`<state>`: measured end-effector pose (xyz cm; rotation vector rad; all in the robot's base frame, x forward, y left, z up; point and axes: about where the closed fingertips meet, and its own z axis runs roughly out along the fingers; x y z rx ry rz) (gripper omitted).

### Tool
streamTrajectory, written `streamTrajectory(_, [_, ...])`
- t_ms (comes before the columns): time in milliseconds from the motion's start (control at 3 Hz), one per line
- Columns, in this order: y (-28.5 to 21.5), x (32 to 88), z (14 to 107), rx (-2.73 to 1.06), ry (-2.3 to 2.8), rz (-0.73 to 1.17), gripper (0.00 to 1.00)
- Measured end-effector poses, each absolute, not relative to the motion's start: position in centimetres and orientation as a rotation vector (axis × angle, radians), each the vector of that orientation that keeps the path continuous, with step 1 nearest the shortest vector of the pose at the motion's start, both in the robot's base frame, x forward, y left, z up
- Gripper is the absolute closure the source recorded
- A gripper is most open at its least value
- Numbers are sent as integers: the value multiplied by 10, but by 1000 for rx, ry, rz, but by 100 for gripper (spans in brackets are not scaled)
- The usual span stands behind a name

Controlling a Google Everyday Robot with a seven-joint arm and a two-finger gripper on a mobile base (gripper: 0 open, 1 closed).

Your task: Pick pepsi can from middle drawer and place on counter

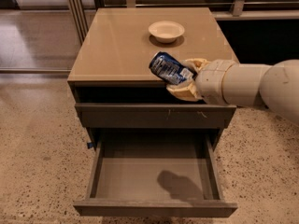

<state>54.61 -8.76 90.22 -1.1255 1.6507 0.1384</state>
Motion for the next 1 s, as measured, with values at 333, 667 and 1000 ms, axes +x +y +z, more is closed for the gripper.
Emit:
streamTrajectory(333, [-93, 572, 920, -1126, 1652, 109, 100])
streamTrajectory(667, [-91, 617, 932, -1138, 1658, 82, 100])
streamTrajectory(1000, [-91, 661, 935, -1109, 1677, 58, 100])
